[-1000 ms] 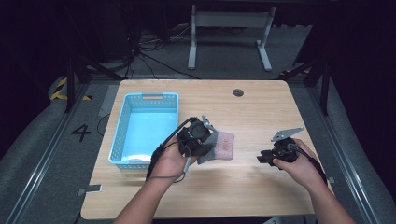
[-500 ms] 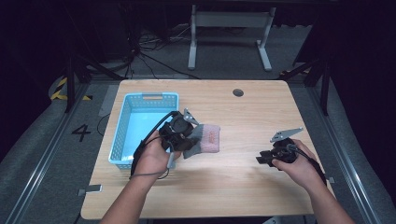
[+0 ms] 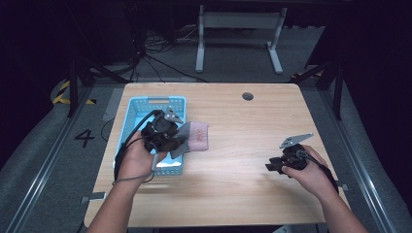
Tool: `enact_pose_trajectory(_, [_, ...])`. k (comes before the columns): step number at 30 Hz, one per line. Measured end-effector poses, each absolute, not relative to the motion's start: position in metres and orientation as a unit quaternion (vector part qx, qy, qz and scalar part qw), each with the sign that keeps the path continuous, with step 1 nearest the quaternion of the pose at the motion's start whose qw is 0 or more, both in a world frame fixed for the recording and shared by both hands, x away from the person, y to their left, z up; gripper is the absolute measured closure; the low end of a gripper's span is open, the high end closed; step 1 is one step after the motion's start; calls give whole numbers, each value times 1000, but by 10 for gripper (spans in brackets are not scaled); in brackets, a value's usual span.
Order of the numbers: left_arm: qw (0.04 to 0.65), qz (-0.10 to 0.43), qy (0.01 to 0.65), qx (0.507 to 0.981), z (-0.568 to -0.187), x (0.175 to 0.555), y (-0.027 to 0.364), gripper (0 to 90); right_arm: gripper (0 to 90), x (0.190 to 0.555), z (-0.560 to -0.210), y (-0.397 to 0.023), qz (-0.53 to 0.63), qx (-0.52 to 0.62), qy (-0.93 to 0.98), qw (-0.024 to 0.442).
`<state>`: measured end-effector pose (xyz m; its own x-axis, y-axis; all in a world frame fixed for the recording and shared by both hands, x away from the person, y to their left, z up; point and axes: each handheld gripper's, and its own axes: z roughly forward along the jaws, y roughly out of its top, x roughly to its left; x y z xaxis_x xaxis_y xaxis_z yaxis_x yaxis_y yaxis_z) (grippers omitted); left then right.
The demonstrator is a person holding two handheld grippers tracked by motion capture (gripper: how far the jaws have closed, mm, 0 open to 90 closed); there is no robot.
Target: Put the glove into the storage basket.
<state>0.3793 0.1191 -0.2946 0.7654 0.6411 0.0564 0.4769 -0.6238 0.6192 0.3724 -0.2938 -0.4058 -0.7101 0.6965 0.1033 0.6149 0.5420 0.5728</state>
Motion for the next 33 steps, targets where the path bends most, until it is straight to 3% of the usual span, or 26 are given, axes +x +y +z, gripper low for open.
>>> enact_pose_trajectory(22, [276,150,356,880,-314,408,185,704,666,371,-409,-291,293,375,877,69])
enact_pose_trajectory(33, [250,140,370,884,-347,429,199,701,664,369,-410,-289,289,375,878,68])
